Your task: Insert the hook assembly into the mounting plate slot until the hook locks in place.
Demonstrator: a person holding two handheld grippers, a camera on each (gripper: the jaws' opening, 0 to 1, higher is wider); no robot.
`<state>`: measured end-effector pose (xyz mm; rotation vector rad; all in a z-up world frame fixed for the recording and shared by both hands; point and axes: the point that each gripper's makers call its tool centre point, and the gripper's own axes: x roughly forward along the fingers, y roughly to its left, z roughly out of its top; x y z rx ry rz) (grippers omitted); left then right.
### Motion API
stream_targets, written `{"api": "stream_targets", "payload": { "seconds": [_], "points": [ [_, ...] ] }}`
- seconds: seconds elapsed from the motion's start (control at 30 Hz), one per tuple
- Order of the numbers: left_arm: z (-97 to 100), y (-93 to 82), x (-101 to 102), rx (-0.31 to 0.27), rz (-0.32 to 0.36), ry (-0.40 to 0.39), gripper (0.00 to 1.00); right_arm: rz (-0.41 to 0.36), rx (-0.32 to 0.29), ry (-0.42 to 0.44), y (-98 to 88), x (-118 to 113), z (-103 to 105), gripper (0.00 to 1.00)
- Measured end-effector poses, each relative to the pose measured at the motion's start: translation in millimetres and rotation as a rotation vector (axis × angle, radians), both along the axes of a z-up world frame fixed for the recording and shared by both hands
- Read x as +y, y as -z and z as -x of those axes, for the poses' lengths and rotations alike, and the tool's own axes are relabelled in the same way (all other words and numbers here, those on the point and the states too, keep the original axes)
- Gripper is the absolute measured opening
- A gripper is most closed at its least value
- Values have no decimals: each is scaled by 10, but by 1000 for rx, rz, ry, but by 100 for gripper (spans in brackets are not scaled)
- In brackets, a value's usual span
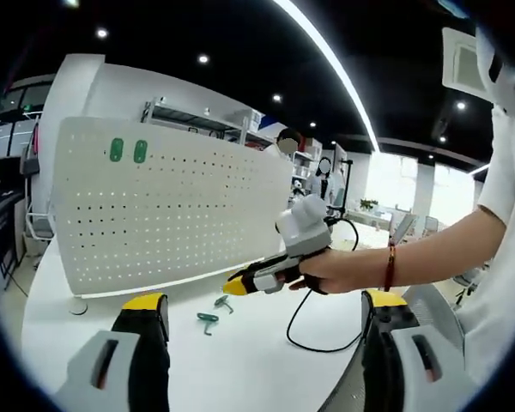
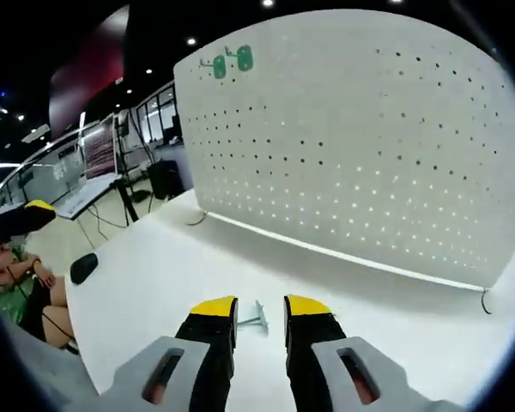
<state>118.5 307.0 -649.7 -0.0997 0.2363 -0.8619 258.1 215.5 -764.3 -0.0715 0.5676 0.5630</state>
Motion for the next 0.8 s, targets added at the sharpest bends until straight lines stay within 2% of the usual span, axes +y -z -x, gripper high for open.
{"api": "stream_targets", "payload": {
  "seconds": [0.4, 0.8],
  "points": [
    [-39, 97, 7, 28, -4, -10, 95, 36, 78, -41, 397, 26, 12, 16],
    [-70, 122, 19, 43, 2, -21, 95, 26, 136, -41, 650, 48, -18, 14]
  ]
}}
